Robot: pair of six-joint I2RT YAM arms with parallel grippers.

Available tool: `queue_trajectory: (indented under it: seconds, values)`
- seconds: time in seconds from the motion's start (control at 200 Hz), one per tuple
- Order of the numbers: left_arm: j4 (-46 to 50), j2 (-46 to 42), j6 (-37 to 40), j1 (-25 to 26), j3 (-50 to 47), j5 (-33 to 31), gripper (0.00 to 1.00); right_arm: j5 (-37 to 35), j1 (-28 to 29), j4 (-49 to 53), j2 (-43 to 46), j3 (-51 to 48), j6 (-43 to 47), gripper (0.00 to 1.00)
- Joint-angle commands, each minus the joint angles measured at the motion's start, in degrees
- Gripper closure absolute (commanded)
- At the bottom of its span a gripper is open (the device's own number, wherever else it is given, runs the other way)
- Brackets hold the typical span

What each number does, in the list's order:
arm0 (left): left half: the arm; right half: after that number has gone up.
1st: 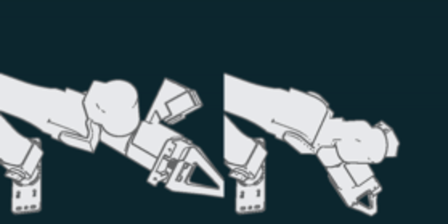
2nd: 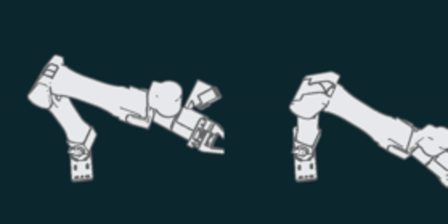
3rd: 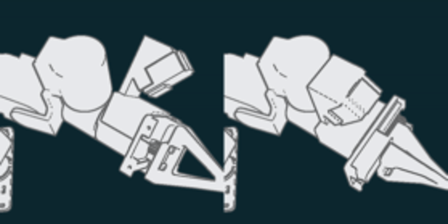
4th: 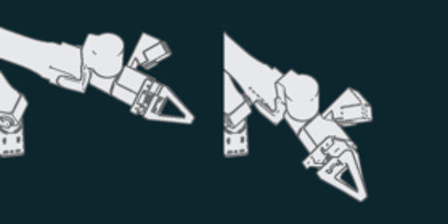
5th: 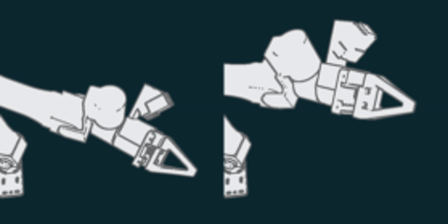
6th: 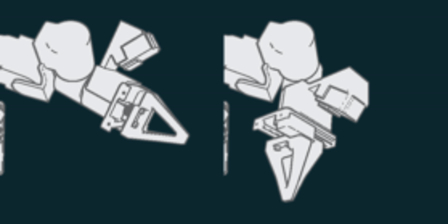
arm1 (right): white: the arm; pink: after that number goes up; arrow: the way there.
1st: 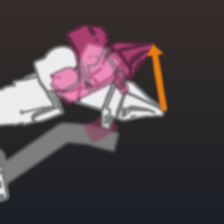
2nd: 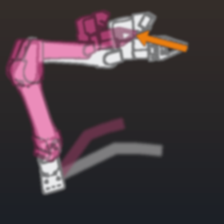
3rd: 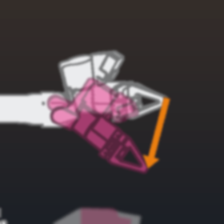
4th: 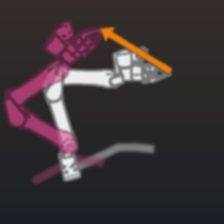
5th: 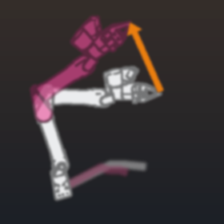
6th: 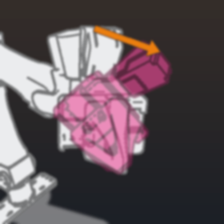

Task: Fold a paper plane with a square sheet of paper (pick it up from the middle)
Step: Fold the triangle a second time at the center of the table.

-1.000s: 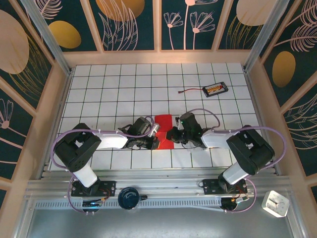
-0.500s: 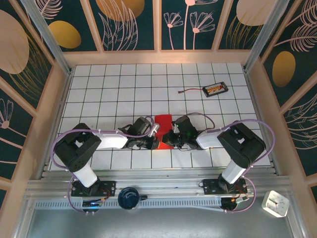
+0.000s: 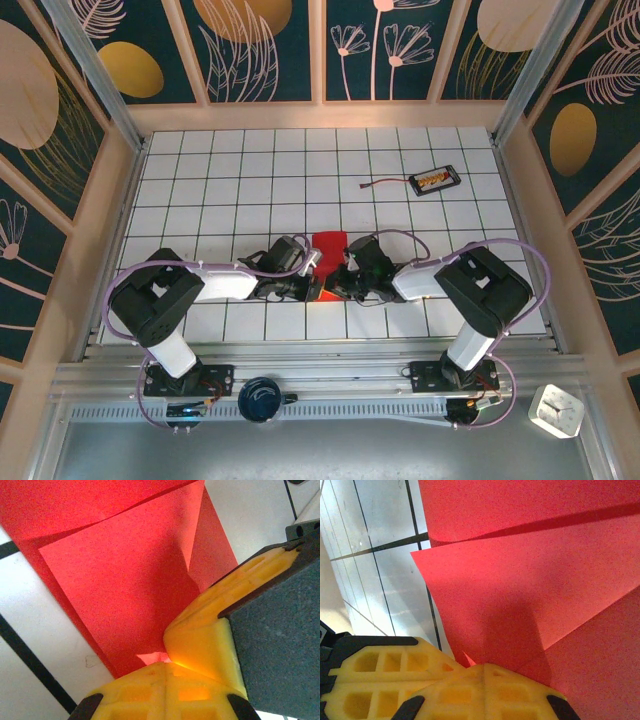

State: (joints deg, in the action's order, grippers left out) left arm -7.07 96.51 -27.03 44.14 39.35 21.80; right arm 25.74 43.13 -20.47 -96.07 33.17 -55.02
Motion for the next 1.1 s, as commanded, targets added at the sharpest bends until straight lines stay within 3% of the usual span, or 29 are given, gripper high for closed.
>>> queue_trajectory:
  seconds: [0.0,0.59,1.091]
  values:
    - [8.4,2.5,0.9,-0.4,-2.8,-4.2,1.0,-3.8,0.5,6.4,-1.8,1.8,-0.5,1.0]
    - [8.7,2.9,1.4,-0.4,-3.2,-4.7,1.0,-6.5,-9.2,13.8,-2.3,5.1,8.0,1.0]
    - [8.8,2.4,1.1,-0.4,-2.7,-4.5,1.0,-5.8,-18.9,13.1,-5.1,5.5,14.5,1.0]
